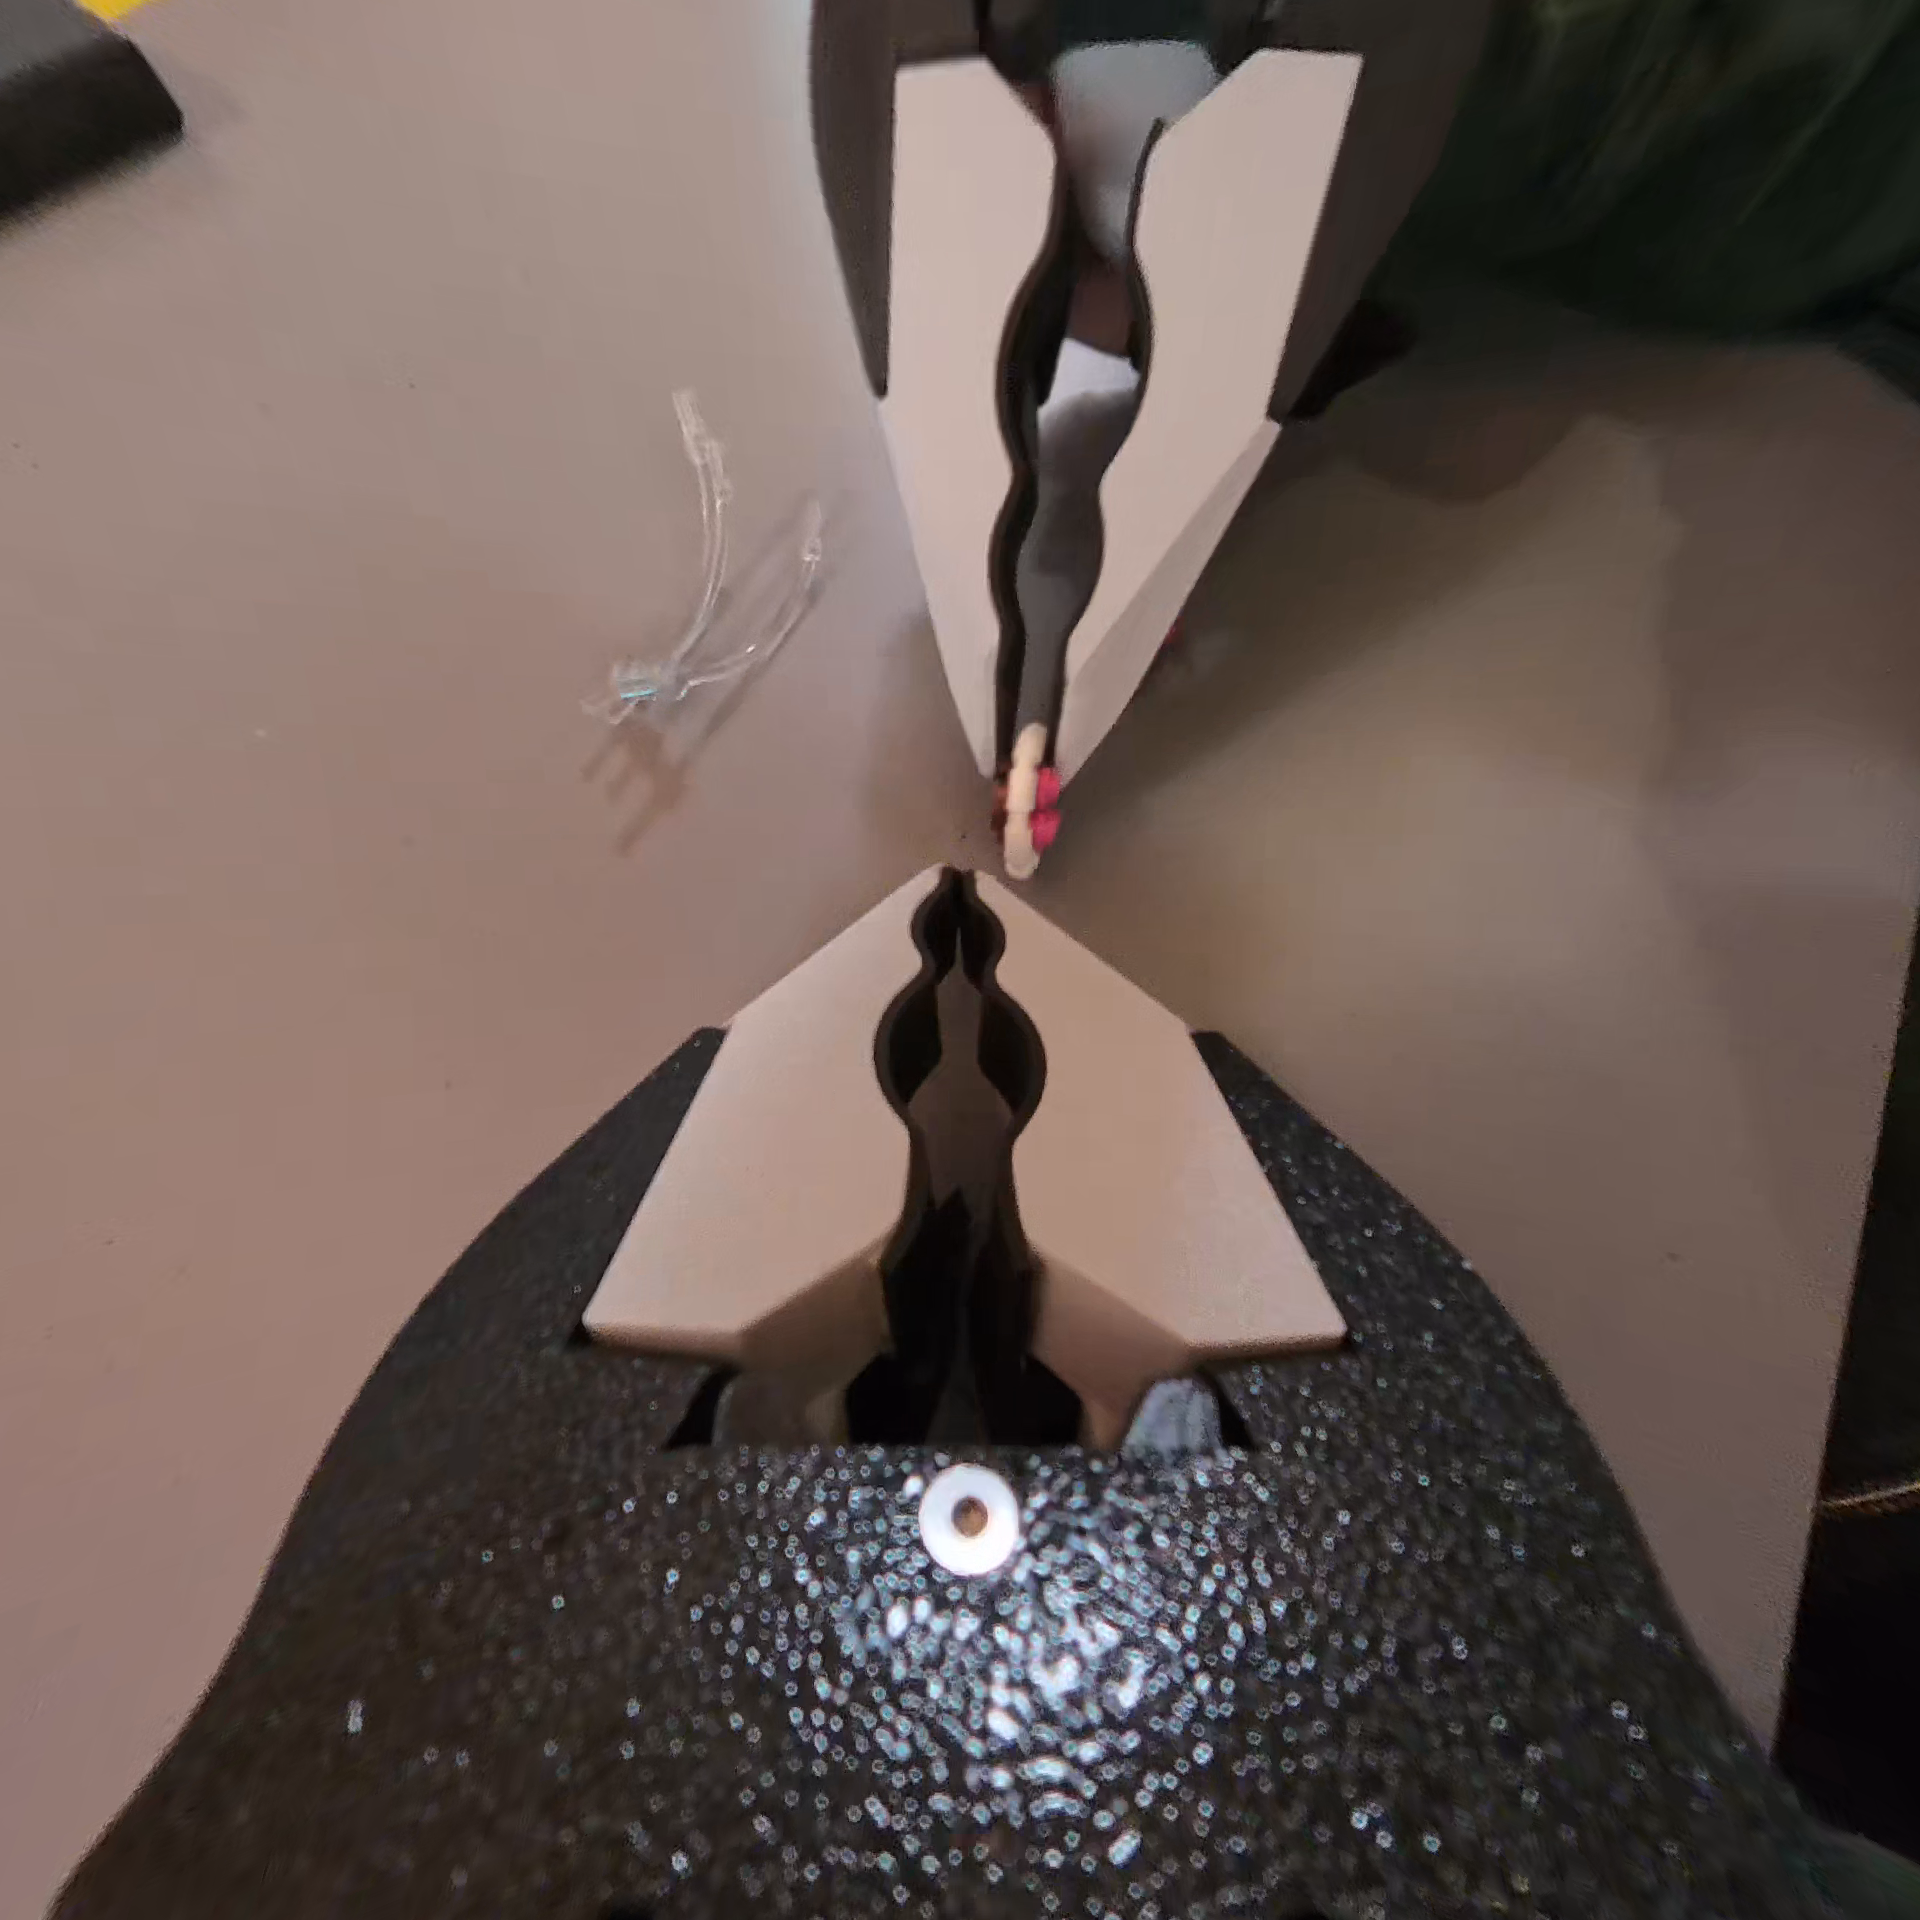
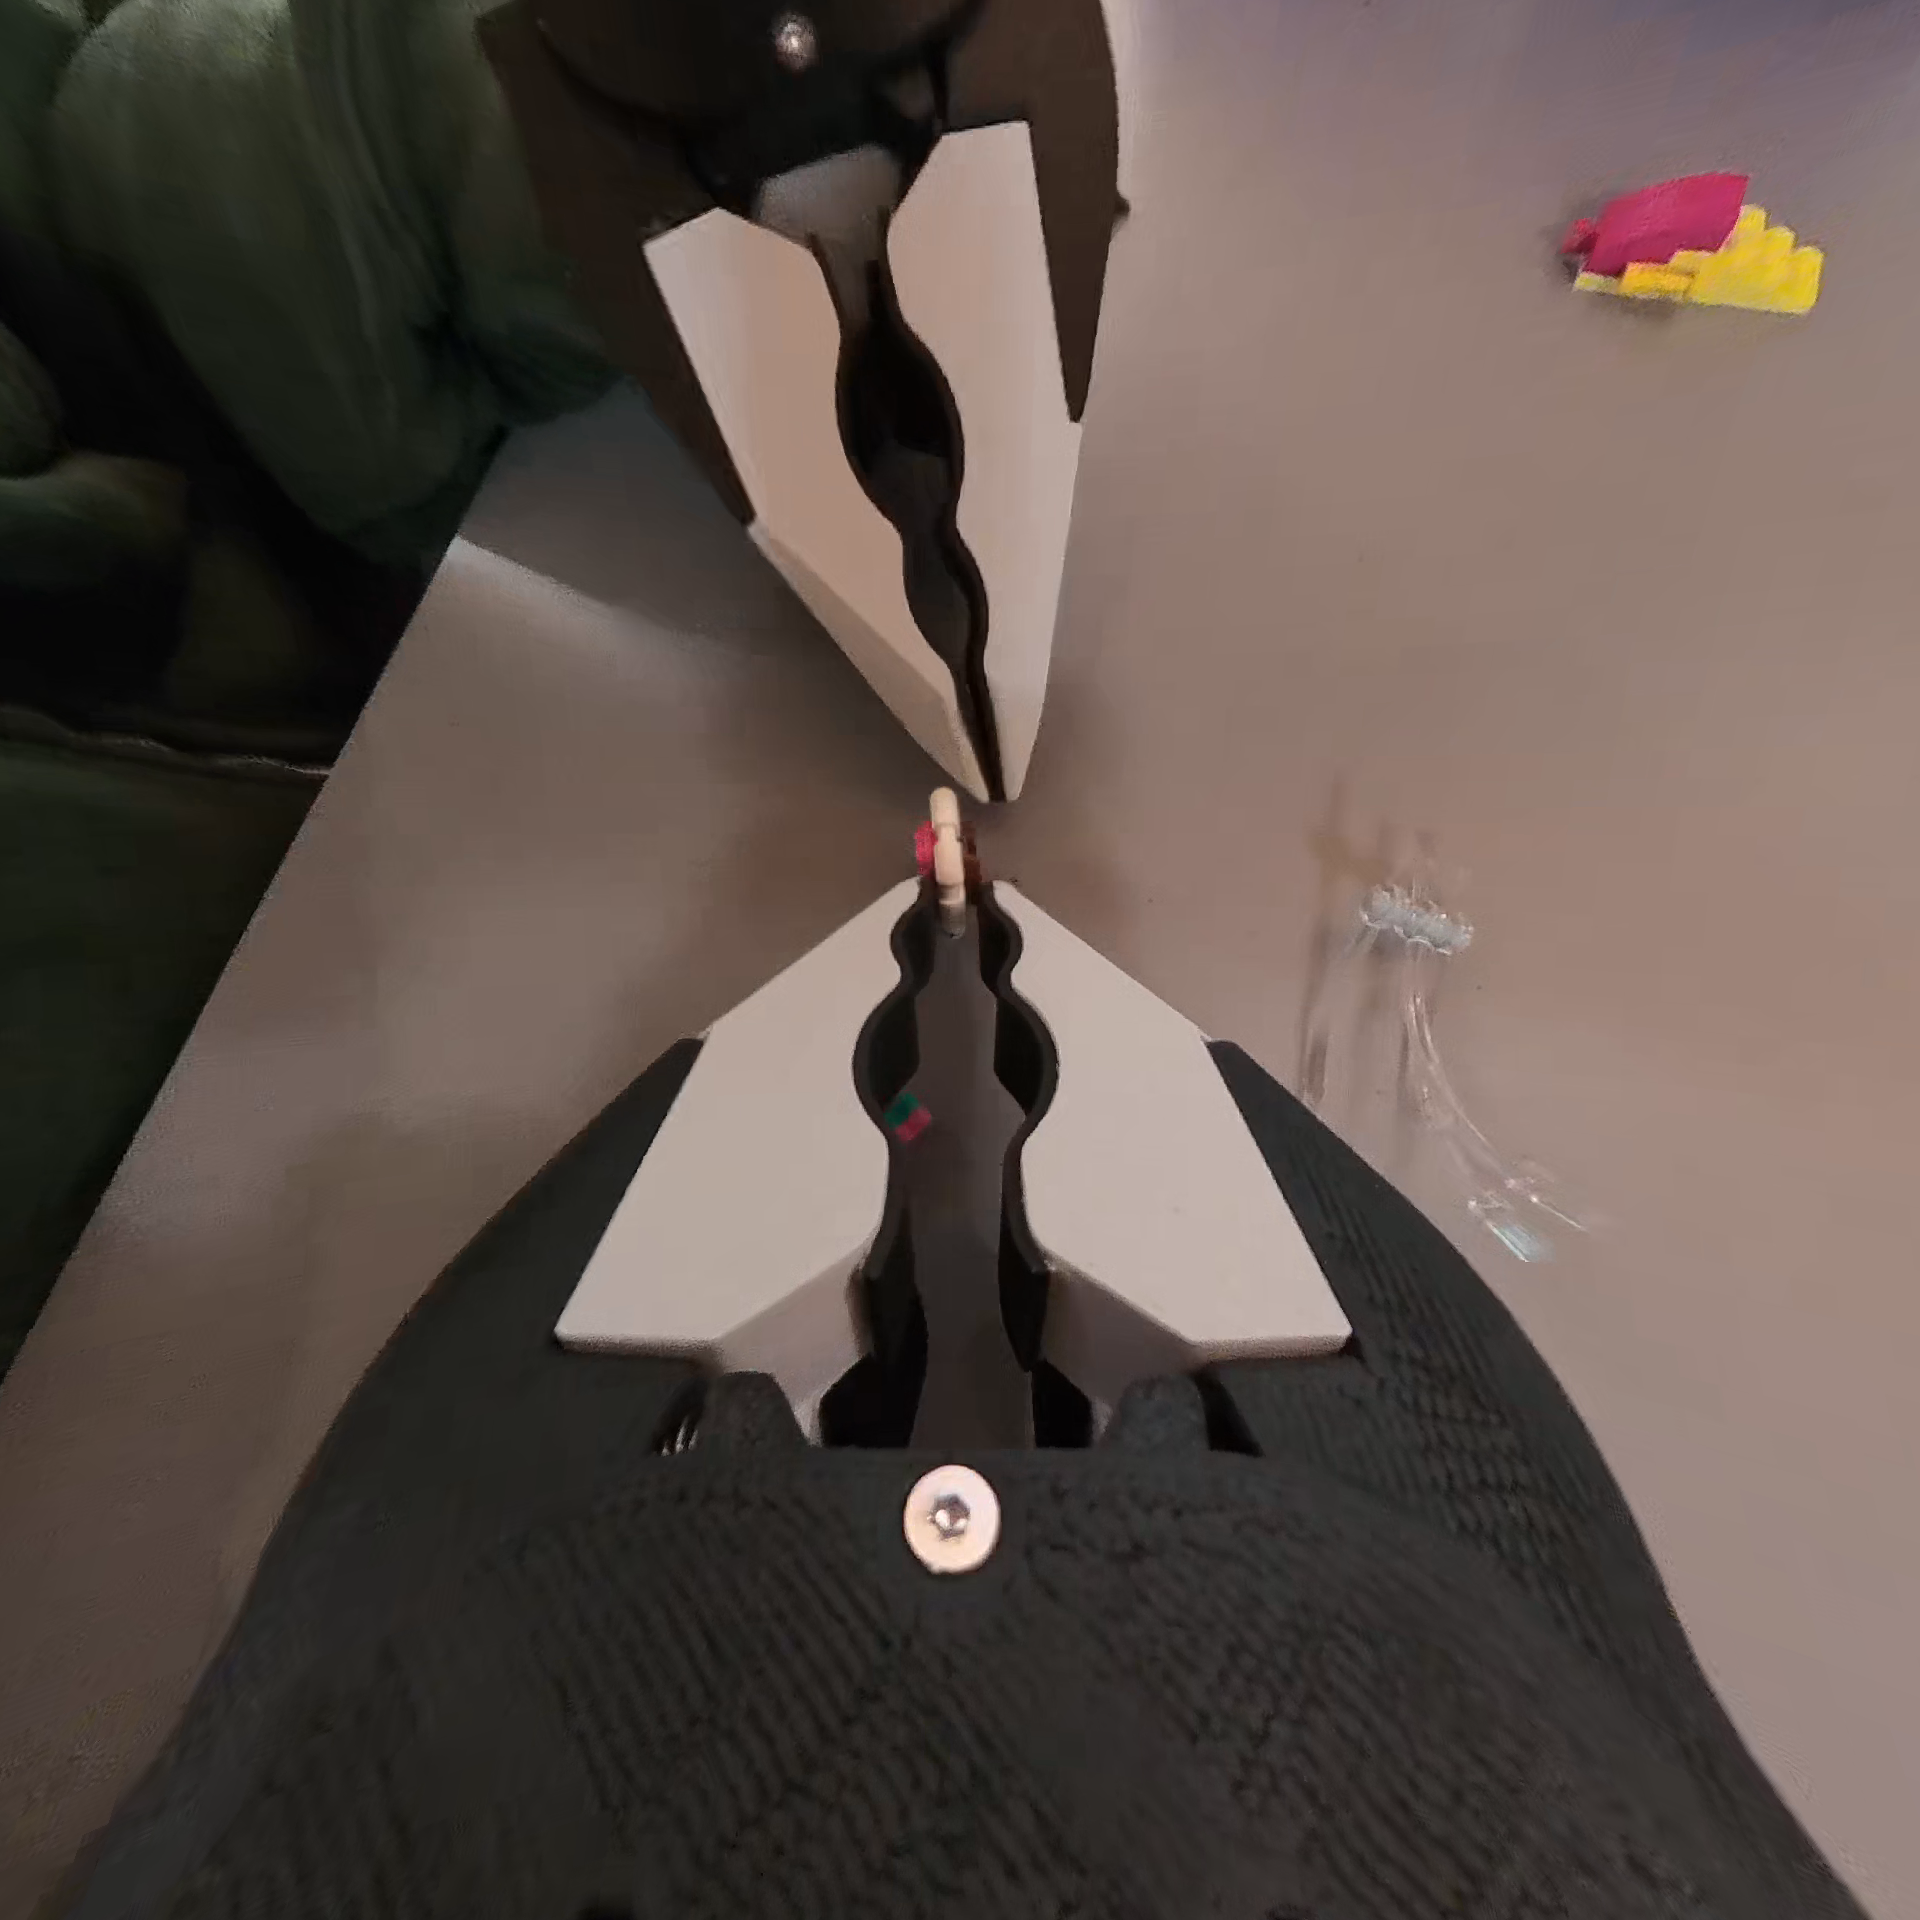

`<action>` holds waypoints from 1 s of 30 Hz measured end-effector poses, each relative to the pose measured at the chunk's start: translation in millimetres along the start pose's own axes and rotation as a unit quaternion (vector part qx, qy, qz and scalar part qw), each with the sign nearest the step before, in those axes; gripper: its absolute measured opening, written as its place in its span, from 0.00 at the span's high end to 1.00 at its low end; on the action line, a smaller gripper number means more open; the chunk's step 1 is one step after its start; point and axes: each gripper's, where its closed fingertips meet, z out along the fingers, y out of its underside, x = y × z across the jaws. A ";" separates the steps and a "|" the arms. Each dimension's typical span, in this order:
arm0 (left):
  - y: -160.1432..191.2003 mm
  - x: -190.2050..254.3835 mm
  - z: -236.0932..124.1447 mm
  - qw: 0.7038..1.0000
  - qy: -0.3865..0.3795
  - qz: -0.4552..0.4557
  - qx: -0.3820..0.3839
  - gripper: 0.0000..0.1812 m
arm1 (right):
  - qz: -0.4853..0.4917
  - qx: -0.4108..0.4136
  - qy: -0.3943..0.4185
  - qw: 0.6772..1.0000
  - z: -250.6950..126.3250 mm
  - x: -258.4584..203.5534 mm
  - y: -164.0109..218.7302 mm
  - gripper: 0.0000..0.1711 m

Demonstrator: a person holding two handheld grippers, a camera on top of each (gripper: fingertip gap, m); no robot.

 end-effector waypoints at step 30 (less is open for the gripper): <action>-48.4 18.7 -30.6 0.974 0.112 -0.067 0.184 0.95 | -0.043 0.153 -0.041 0.986 -20.4 -11.6 -36.5 0.97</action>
